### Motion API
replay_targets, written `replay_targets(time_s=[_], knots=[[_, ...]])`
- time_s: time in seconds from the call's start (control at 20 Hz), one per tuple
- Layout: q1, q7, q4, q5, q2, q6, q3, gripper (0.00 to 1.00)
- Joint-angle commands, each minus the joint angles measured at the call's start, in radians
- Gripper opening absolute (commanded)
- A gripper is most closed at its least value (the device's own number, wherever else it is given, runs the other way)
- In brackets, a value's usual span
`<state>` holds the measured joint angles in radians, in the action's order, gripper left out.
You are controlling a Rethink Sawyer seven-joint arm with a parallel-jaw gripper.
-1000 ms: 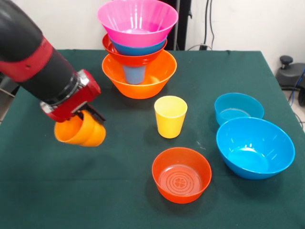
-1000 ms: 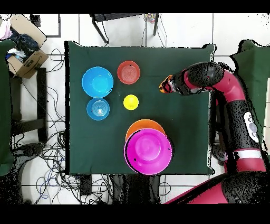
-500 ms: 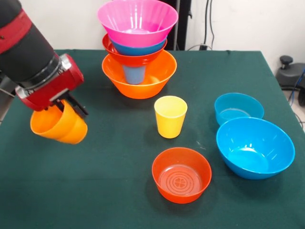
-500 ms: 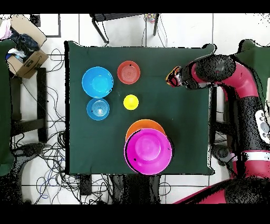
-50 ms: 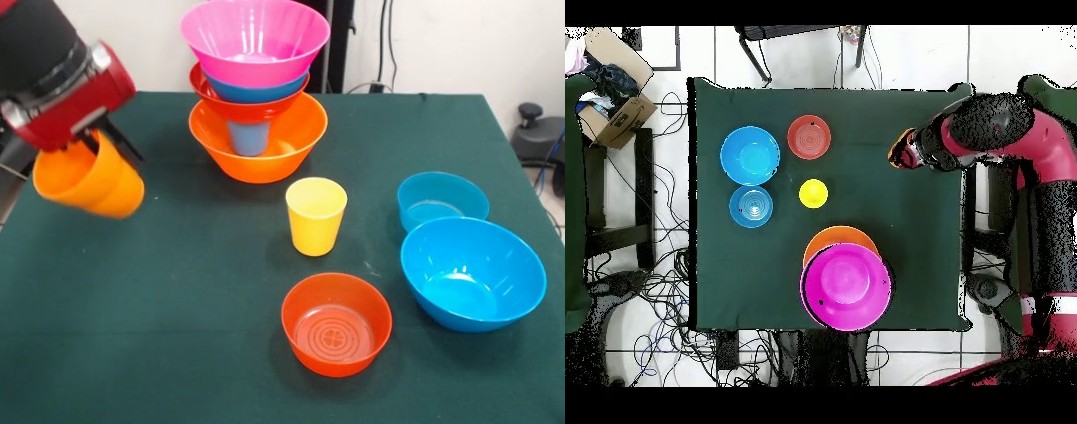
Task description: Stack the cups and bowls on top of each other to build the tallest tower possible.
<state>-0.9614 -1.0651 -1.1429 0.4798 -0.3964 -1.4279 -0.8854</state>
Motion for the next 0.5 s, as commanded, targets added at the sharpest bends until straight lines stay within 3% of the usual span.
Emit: replay_targets(time_s=[0.05, 0.25, 0.5], knots=[[-0.010, 0.225, -0.144, -0.010, -0.152, -0.110, -0.009, 0.00], [-0.038, 0.167, -0.215, -0.024, -0.238, -0.016, -0.022, 0.00], [-0.061, 0.133, -0.310, 0.012, -0.309, 0.156, -0.045, 0.00]])
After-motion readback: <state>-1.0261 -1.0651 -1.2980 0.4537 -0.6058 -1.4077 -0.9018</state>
